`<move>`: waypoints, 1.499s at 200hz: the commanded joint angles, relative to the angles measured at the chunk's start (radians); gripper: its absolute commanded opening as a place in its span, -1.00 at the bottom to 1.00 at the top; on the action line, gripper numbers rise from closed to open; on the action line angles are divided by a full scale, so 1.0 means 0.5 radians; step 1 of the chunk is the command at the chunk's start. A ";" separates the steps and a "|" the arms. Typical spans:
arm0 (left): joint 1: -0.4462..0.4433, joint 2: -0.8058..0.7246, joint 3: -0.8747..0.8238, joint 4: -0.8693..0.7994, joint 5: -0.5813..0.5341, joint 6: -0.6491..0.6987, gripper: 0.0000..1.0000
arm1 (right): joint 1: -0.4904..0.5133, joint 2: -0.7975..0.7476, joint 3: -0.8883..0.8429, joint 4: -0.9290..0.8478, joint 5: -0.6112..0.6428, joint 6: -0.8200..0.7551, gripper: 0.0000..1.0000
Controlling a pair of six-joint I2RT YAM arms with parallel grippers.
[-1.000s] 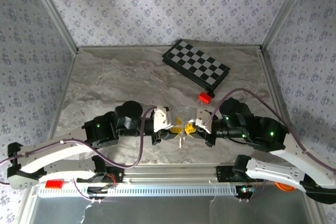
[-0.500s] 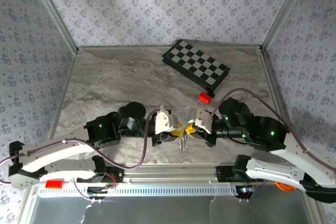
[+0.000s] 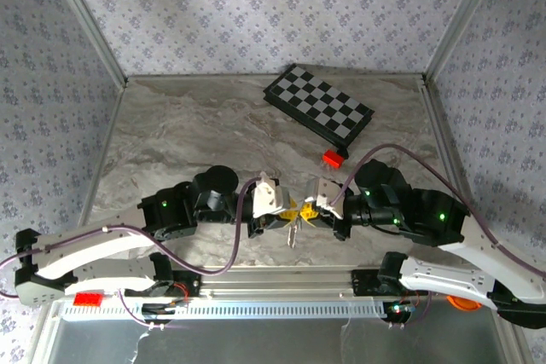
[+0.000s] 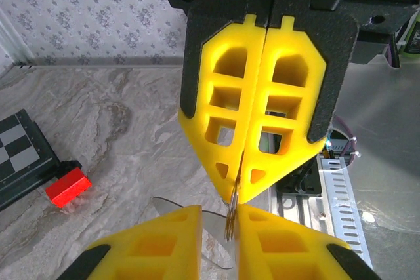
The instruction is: Put the keys on the keyring
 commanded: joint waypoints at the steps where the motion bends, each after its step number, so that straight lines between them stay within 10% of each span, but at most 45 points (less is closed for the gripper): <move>1: -0.012 0.002 0.009 0.090 0.013 0.028 -0.62 | 0.014 -0.035 0.008 0.084 -0.087 0.005 -1.00; 172: -0.011 -0.091 -0.054 0.237 0.153 0.025 -1.00 | 0.014 -0.096 -0.020 0.146 -0.222 0.030 -1.00; 209: -0.013 -0.153 -0.104 0.364 0.216 0.012 -1.00 | 0.014 -0.199 -0.104 0.263 -0.226 0.083 -0.58; 300: -0.012 -0.286 -0.315 0.880 0.356 -0.133 -1.00 | 0.004 -0.313 -0.197 0.390 -0.320 0.111 -0.40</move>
